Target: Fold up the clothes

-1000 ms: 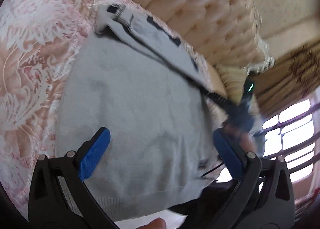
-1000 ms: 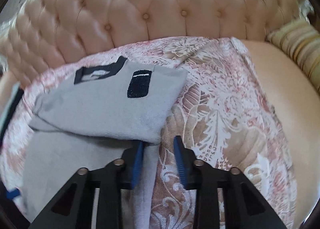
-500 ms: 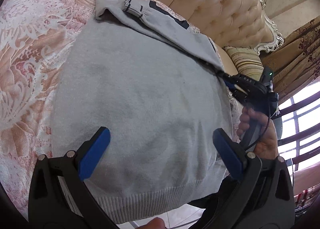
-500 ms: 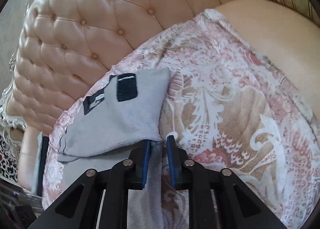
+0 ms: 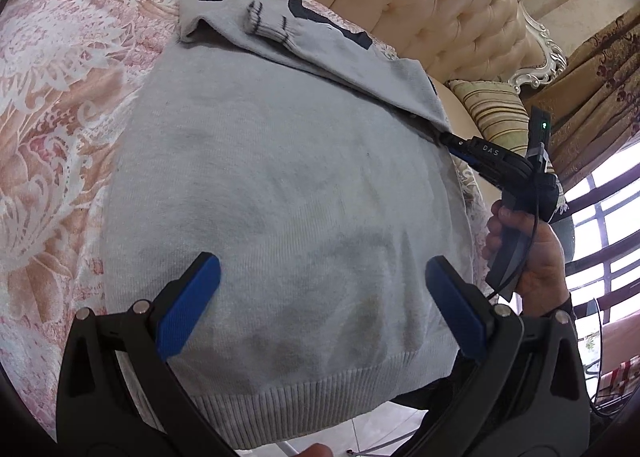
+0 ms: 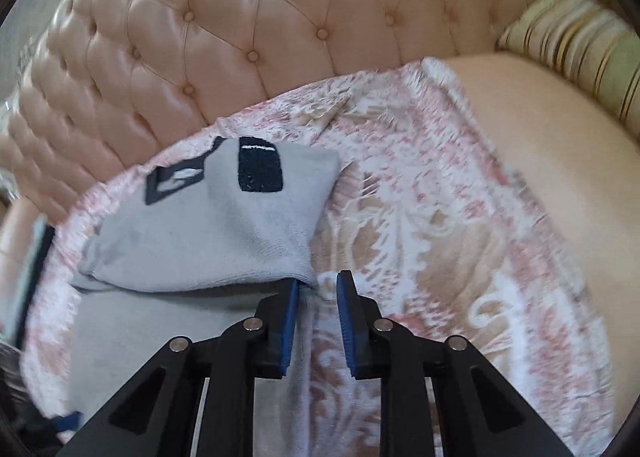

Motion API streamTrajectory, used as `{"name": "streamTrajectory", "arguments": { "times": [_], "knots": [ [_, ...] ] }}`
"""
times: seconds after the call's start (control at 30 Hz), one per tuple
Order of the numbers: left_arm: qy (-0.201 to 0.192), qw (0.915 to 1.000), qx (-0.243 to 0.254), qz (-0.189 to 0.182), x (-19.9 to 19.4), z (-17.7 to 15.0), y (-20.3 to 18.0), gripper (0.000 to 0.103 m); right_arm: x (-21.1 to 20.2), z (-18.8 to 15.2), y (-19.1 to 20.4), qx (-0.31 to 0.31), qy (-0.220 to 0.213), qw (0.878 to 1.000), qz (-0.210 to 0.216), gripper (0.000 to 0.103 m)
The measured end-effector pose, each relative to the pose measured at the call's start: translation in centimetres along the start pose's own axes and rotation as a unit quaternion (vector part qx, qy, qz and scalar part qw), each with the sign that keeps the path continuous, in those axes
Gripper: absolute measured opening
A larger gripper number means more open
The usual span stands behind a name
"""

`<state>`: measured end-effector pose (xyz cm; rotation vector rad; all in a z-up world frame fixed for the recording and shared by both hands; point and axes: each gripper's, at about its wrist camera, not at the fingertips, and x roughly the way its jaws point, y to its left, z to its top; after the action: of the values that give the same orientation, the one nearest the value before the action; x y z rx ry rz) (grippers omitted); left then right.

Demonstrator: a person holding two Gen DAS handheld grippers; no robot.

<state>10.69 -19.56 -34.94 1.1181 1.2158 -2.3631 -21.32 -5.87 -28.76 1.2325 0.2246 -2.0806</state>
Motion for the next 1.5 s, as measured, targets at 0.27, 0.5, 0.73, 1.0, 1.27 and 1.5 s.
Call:
{"name": "streamTrajectory", "arguments": {
  "times": [0.27,0.5,0.73,1.0,1.27,1.5],
  "knots": [
    [0.003,0.9998,0.013,0.013,0.2,-0.2,-0.4,0.102,-0.7,-0.3,-0.9,0.018,-0.008,1.000,0.014,0.050],
    [0.038,0.9991,-0.007,-0.017,-0.9,1.6,-0.5,0.101,0.3,-0.1,-0.7,0.026,-0.018,0.999,0.034,0.054],
    [0.037,0.9859,0.070,-0.148,-0.3,13.6,-7.3,0.102,0.6,0.1,-0.1,0.011,-0.013,0.999,0.048,0.055],
    [0.183,0.9680,0.115,-0.127,14.2,26.5,-13.0,0.102,1.4,-0.8,2.7,-0.077,0.000,0.997,0.029,0.094],
    [0.333,0.9240,0.122,-0.144,23.2,28.2,-15.6,0.089,0.3,-0.3,0.0,-0.006,-0.023,0.996,0.085,0.098],
    [0.401,0.9028,0.138,-0.074,27.7,28.8,-16.1,0.076,0.1,0.0,-1.4,0.011,-0.031,0.995,0.093,0.095]
  ]
}}
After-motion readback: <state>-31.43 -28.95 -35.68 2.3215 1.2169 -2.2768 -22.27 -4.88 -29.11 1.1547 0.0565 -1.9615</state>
